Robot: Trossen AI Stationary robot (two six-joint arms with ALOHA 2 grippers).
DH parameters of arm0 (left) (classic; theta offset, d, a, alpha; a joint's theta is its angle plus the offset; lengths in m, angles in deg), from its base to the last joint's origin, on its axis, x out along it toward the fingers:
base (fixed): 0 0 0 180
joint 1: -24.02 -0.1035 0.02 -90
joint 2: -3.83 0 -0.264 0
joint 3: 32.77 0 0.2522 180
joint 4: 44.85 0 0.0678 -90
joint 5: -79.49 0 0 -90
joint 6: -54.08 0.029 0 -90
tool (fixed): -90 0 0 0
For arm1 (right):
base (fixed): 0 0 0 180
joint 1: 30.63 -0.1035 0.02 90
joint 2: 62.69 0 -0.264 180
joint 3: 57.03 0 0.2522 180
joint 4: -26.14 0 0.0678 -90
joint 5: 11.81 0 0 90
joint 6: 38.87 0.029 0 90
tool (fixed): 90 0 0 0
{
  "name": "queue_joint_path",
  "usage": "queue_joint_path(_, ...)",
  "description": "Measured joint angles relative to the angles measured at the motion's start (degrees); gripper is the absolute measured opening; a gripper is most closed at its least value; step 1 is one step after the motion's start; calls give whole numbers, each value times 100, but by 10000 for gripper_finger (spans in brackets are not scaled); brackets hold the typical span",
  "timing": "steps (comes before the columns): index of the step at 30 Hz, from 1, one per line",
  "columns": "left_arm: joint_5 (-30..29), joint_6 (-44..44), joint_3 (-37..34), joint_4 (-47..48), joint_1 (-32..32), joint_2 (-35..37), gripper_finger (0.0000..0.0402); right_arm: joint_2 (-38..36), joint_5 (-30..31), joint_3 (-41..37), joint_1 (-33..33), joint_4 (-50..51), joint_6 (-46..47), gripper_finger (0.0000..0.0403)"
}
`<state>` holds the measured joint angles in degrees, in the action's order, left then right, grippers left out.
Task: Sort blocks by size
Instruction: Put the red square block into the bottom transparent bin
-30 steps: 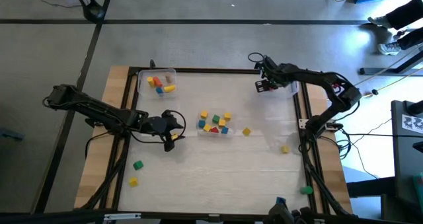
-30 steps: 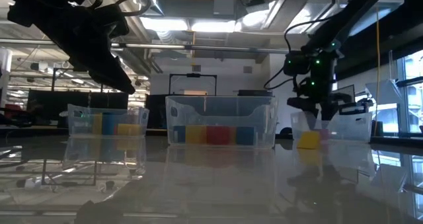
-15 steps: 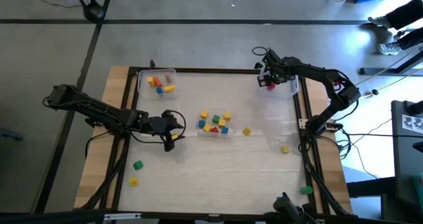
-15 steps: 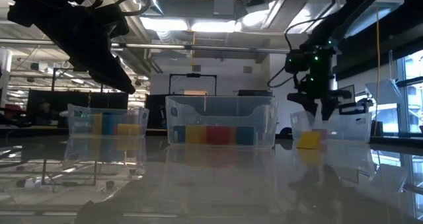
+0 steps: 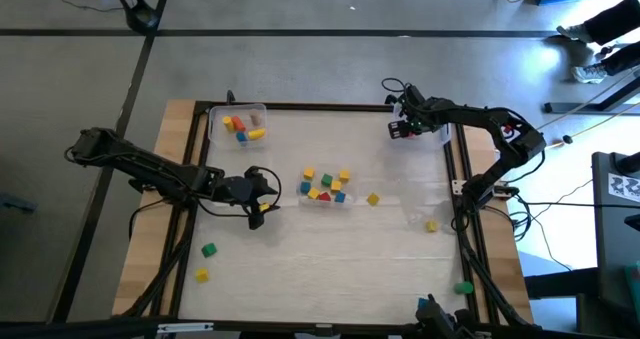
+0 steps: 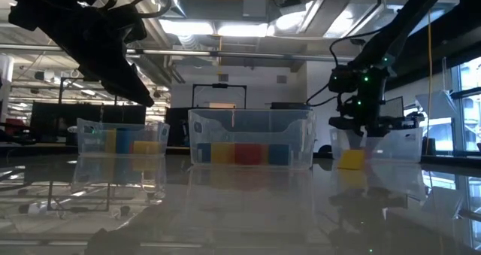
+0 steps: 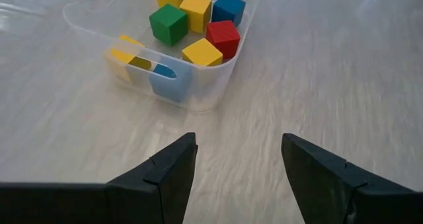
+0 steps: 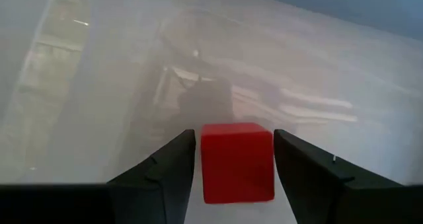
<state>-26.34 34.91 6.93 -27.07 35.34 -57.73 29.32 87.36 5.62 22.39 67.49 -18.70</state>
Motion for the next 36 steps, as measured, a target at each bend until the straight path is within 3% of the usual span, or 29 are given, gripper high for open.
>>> queue_joint_path(7, 0, 4, 0, 2, 0, 0, 210, -2, -17, -25, -2, -13, -41, 131)
queue_joint_path(17, -1, -15, 0, 2, 1, 0, 210, -98, 80, 341, -15, 537, -262, 140)
queue_joint_path(26, 0, -34, 0, 2, 2, 0, 210, -1114, 191, 489, -244, 872, -270, 132)
queue_joint_path(31, -1, -34, 0, 2, 2, 0, 210, -1890, 120, 489, -905, 952, -260, 137)
queue_joint_path(36, -2, -34, 0, 2, 1, 0, 210, -2417, 71, 491, -2060, 714, -109, 134)
